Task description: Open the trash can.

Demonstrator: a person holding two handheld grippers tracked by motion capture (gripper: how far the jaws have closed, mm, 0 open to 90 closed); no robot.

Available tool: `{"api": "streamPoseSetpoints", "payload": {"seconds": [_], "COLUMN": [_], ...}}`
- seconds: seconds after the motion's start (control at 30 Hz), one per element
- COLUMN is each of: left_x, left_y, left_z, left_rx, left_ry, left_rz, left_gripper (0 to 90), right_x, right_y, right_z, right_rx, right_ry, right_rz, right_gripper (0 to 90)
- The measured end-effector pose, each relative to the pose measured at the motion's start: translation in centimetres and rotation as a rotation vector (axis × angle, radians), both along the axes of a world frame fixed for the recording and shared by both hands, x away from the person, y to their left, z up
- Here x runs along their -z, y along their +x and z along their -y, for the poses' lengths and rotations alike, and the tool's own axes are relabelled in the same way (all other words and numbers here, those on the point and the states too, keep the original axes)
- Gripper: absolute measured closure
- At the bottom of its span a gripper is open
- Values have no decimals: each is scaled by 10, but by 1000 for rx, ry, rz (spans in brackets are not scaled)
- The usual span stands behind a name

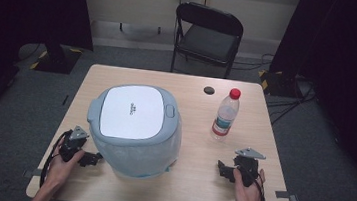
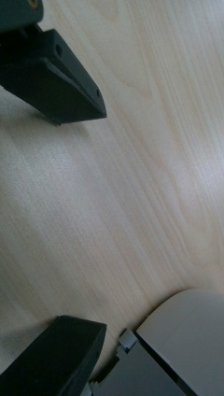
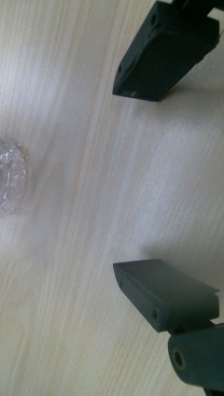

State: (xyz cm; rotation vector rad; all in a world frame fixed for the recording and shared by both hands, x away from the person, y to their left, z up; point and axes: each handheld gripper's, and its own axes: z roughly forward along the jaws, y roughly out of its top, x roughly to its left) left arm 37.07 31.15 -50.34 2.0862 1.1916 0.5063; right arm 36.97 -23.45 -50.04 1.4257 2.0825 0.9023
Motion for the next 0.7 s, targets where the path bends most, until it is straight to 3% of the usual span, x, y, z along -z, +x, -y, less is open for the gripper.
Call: {"api": "streamPoseSetpoints", "payload": {"seconds": [0.23, 0.3, 0.33, 0.37, 0.43, 0.53, 0.7], "left_x": [-1, -2, -3, -4, -6, -9, -12], "left_y": [-4, -7, -8, -10, -12, -16, -20], "left_z": [0, 1, 1, 2, 4, 6, 9], "left_rx": [-9, -19, -18, -7, 2, 6, 6], "left_ry": [-5, -13, -14, -14, -5, -32, -41], "left_rz": [0, 9, 11, -2, -4, -17, -12], "left_gripper": [28, 120, 120, 165, 169, 177, 191], "right_x": [0, 0, 0, -1, -1, -3, -5], "right_y": [0, -1, -2, -3, -4, -6, -8], "right_z": [-1, -1, -2, -4, -7, -13, -21], "right_rx": [6, 9, 12, -10, -35, -66, -125], "right_ry": [-5, -3, 3, -1, 11, 28, 32], "right_rz": [1, 2, 1, 1, -2, -11, -25], "right_gripper": [117, 118, 121, 135, 137, 170, 194]}}
